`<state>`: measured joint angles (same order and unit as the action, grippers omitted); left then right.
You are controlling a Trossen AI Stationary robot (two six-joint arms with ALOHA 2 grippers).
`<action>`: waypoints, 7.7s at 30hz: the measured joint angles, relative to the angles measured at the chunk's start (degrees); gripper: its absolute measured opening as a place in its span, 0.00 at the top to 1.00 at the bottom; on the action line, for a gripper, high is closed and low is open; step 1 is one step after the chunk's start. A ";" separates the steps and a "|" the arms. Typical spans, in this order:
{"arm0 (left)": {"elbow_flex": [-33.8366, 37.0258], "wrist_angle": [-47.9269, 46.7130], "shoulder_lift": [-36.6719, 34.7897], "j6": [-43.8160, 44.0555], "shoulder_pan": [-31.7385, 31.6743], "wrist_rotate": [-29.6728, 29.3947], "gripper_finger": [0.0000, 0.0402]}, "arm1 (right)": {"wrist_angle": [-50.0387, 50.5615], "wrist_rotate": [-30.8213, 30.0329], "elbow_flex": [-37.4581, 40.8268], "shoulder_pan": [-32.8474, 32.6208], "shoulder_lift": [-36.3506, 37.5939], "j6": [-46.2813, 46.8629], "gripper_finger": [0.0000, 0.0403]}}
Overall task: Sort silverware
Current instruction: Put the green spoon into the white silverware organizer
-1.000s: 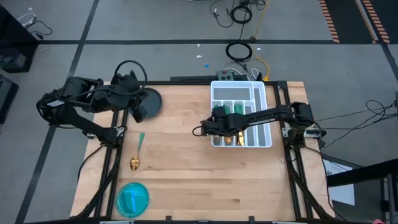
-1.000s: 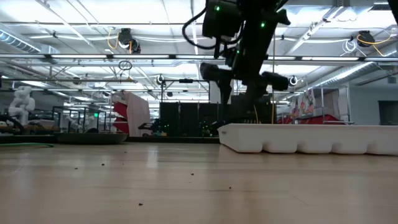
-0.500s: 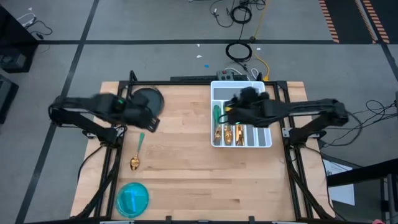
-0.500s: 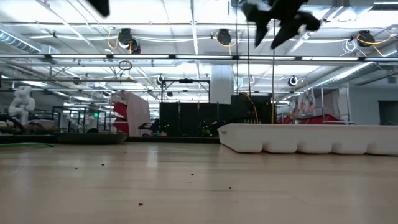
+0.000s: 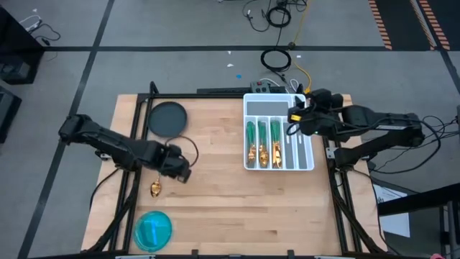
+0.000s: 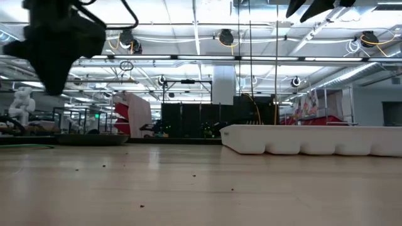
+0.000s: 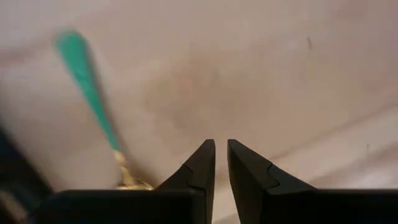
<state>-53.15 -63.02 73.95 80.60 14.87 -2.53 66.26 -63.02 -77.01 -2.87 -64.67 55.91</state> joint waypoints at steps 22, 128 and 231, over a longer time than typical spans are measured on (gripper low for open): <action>4.31 5.18 0.99 2.91 7.66 -2.00 0.74 | -0.32 0.57 0.00 -0.31 0.23 -9.65 0.38; 10.01 55.27 2.84 -6.02 0.76 -23.44 1.00 | -0.36 10.56 0.02 -0.31 7.83 -11.79 0.32; -43.27 45.34 53.96 -11.98 -22.88 2.73 1.00 | 3.91 10.62 0.02 -0.31 11.33 -13.75 0.32</action>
<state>-96.42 -17.68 127.91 68.62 -8.01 0.20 70.17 -52.40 -76.99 -3.18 -53.34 42.15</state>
